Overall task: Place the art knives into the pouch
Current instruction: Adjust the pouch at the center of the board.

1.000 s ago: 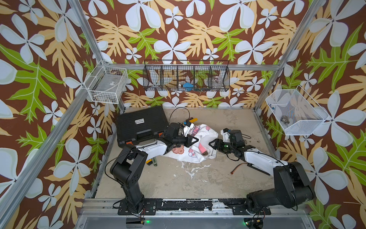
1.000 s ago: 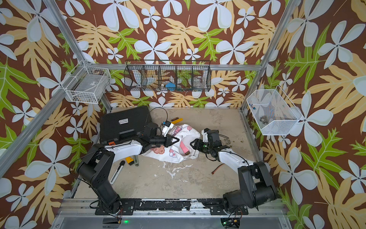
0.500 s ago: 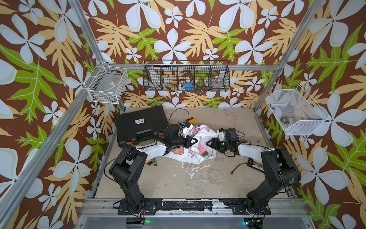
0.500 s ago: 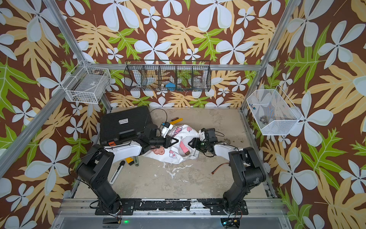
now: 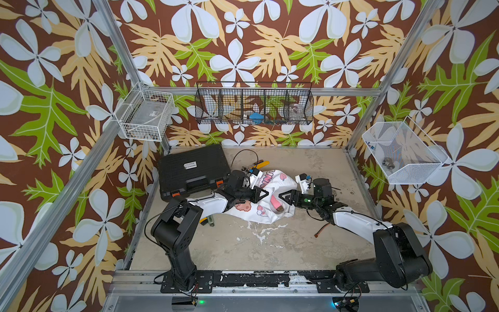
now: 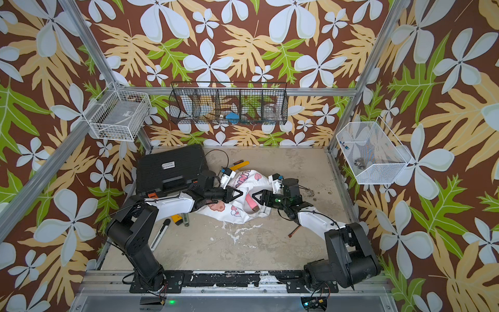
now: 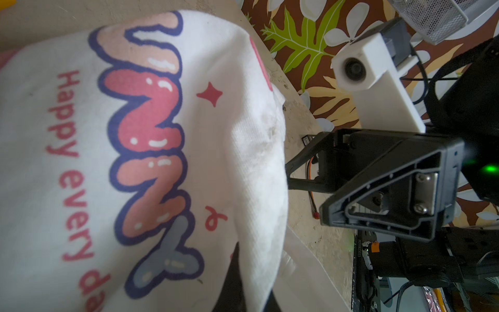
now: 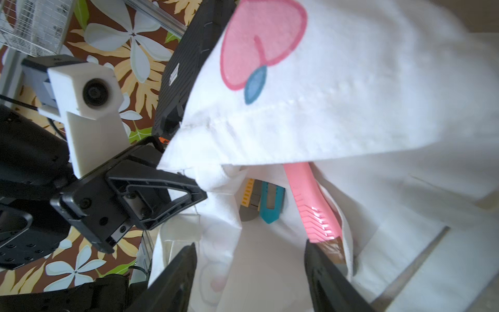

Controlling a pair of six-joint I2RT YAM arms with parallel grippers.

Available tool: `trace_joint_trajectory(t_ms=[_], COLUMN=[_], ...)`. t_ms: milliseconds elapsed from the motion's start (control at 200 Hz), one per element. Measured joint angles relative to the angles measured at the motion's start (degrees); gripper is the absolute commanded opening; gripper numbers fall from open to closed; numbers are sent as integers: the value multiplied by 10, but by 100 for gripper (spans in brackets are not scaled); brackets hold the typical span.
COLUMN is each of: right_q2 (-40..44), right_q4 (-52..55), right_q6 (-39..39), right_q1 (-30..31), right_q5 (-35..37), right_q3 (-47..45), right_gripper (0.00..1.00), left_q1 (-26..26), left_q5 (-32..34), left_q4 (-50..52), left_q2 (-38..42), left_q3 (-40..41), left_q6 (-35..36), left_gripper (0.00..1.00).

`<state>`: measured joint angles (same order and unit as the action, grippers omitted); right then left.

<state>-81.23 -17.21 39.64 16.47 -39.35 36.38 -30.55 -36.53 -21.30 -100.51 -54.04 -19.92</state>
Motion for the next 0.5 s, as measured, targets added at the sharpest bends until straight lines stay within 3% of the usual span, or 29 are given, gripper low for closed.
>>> trace_joint_trajectory(t_ms=[245, 500], right_q2=[-50, -89], right_q4=[-76, -146], right_q6=[-9, -24], right_q1=[19, 19], right_q5=[-14, -23], right_q3=[37, 45], right_gripper=[75, 75], left_q1=[0, -3], left_q5=[-4, -9], left_q4=[-1, -4], left_q2=[1, 2], left_q3=[0, 0], left_q6=[-8, -10], left_gripper=[0, 0])
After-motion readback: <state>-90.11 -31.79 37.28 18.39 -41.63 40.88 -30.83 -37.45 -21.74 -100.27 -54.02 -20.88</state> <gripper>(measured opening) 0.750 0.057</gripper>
